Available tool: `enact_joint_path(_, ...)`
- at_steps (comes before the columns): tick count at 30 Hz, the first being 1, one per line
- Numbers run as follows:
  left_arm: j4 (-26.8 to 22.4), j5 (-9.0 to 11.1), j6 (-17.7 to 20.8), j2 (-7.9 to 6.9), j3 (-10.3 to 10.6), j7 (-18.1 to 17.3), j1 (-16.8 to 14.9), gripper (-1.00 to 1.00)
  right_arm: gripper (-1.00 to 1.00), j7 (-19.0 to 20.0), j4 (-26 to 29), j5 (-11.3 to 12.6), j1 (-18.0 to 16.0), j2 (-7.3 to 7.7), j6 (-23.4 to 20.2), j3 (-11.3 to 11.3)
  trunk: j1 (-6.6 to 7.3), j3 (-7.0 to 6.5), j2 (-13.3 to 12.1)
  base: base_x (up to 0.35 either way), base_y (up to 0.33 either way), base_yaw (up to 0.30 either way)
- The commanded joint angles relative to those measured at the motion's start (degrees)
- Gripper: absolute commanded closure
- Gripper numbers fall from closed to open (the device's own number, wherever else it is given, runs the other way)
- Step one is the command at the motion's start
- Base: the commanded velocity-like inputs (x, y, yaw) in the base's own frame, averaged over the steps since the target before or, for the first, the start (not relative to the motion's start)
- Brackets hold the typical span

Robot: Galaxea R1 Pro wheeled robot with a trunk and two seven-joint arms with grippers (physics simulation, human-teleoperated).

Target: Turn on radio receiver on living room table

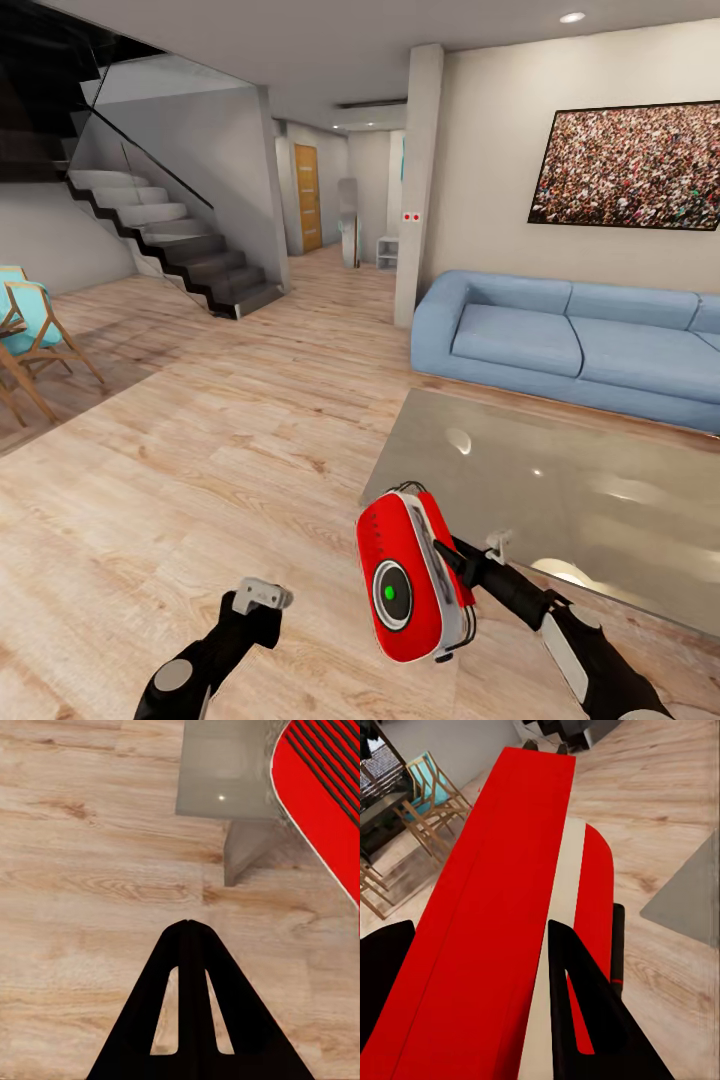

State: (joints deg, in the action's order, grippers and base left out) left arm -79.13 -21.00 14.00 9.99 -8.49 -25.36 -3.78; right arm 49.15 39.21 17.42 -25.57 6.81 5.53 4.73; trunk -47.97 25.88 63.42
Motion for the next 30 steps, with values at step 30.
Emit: enact_joint_path(30, 2.4, 0.4, -0.2, 0.01, -2.3, 23.3, 0.0, 1.00, 1.00, -21.0, 1.0, -2.8, 0.0, 4.00, 0.1, 10.5, 0.00, -0.01, 0.0, 0.000, 0.000, 0.000)
